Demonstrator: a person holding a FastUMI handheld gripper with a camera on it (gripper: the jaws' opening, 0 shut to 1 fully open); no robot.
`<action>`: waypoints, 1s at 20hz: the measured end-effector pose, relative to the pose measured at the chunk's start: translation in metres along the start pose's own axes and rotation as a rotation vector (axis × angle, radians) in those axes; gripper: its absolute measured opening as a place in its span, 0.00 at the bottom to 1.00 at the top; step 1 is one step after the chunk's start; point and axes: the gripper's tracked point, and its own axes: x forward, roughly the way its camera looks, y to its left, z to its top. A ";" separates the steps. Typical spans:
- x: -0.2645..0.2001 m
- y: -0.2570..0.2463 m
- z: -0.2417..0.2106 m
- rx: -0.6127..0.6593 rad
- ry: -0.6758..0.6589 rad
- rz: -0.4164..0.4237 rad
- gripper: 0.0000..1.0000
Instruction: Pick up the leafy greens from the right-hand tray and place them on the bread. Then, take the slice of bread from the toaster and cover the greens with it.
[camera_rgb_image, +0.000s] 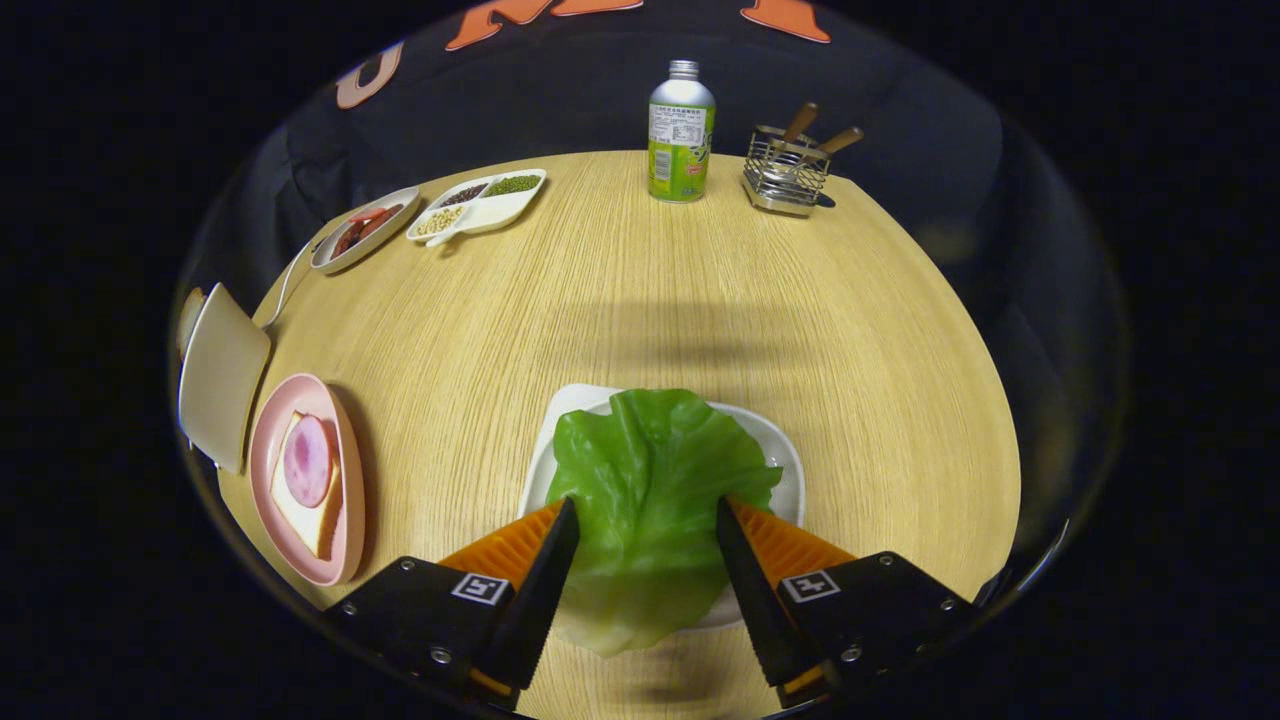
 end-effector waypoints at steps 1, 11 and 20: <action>0.000 0.002 0.000 -0.002 0.005 0.003 0.80; -0.004 0.003 0.007 0.063 -0.034 0.051 0.06; -0.039 0.028 0.031 0.078 -0.145 0.163 0.04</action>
